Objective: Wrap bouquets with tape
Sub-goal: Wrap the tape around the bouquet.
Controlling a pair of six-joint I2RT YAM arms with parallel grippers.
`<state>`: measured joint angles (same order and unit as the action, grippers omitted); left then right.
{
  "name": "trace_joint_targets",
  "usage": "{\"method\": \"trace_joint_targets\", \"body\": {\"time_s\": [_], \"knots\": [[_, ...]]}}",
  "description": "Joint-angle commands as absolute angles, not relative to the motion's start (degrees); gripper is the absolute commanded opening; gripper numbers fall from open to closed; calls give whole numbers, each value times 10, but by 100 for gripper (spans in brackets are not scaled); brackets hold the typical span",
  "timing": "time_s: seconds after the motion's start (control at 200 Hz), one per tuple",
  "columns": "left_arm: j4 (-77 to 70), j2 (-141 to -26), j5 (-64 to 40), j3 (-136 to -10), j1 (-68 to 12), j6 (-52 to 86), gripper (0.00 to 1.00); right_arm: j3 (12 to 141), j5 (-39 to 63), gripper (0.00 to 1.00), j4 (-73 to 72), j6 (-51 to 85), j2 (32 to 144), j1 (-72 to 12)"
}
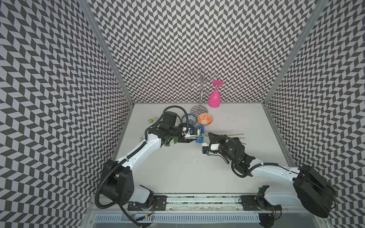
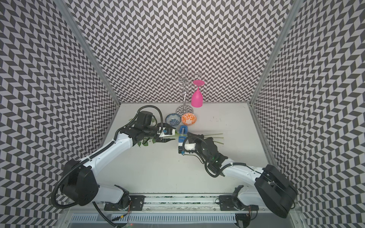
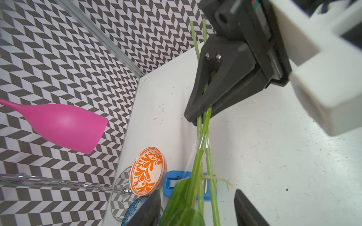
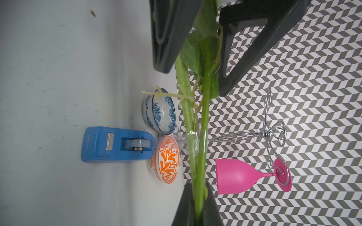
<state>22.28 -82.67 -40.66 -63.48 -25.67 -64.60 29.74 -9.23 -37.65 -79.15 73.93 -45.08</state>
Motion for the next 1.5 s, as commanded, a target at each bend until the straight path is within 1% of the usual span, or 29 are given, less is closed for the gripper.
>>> {"method": "trace_joint_targets", "body": {"time_s": [0.0, 0.115, 0.155, 0.19, 0.235, 0.275, 0.315, 0.34, 0.381, 0.436, 0.486, 0.516, 0.551, 0.581, 0.626, 0.656, 0.686, 0.746, 0.786, 0.811, 0.936, 1.026, 1.082, 1.167, 1.342, 1.417, 1.497], "knots": [[261, -840, -371, -650, -266, -656, 59, 300, -120, 0, -525, -821, 740, -467], [205, -839, -321, -633, -268, -644, 52, 296, -126, 0, -525, -841, 751, -477], [186, -835, -308, -627, -270, -643, 45, 298, -129, 0, -521, -843, 753, -480], [174, -831, -298, -623, -272, -644, 35, 299, -136, 0, -519, -838, 757, -482], [152, -822, -289, -614, -273, -640, 19, 302, -148, 0, -510, -828, 762, -486], [131, -811, -284, -601, -274, -640, 11, 309, -156, 1, -487, -812, 765, -489], [108, -799, -276, -588, -277, -640, 4, 318, -160, 4, -451, -791, 761, -490], [88, -791, -272, -576, -278, -636, 0, 323, -159, 7, -429, -769, 757, -490], [65, -780, -268, -562, -280, -636, 0, 337, -146, 15, -372, -727, 747, -490], [41, -770, -262, -548, -280, -636, 0, 381, -115, 28, -240, -646, 731, -487], [26, -764, -257, -539, -281, -638, 0, 427, -52, 44, -114, -580, 720, -478], [19, -762, -253, -535, -283, -639, 0, 448, -23, 49, -65, -540, 713, -474], [13, -761, -246, -531, -284, -643, 0, 467, 16, 57, -19, -487, 703, -461], [7, -759, -240, -527, -286, -647, 0, 484, 59, 62, 20, -456, 694, -445], [-7, -758, -228, -517, -290, -652, 0, 513, 124, 71, 66, -393, 685, -404], [-19, -755, -219, -509, -293, -659, 0, 538, 180, 73, 102, -359, 687, -369], [-34, -752, -207, -498, -297, -663, 0, 568, 239, 73, 127, -329, 692, -331], [-71, -747, -178, -473, -305, -675, 0, 624, 320, 73, 157, -265, 715, -267], [-93, -744, -158, -457, -312, -684, 0, 655, 364, 73, 174, -242, 733, -240], [-107, -742, -142, -449, -317, -688, 0, 678, 374, 74, 193, -232, 746, -232], [-170, -739, -72, -417, -336, -714, 0, 803, 402, 75, 353, -268, 847, -227], [-219, -736, -46, -394, -347, -730, 0, 877, 419, 73, 473, -332, 931, -227], [-246, -734, -36, -383, -354, -737, 0, 902, 419, 72, 517, -360, 970, -228], [-276, -732, -24, -371, -362, -747, 0, 915, 405, 72, 532, -371, 1007, -230], [-275, -737, -9, -368, -371, -761, 0, 926, 427, 70, 536, -398, 1042, -242], [-268, -739, -12, -370, -372, -760, 0, 925, 421, 67, 533, -403, 1052, -244], [-268, -738, -22, -371, -372, -751, 0, 920, 404, 61, 522, -402, 1062, -246]]}}
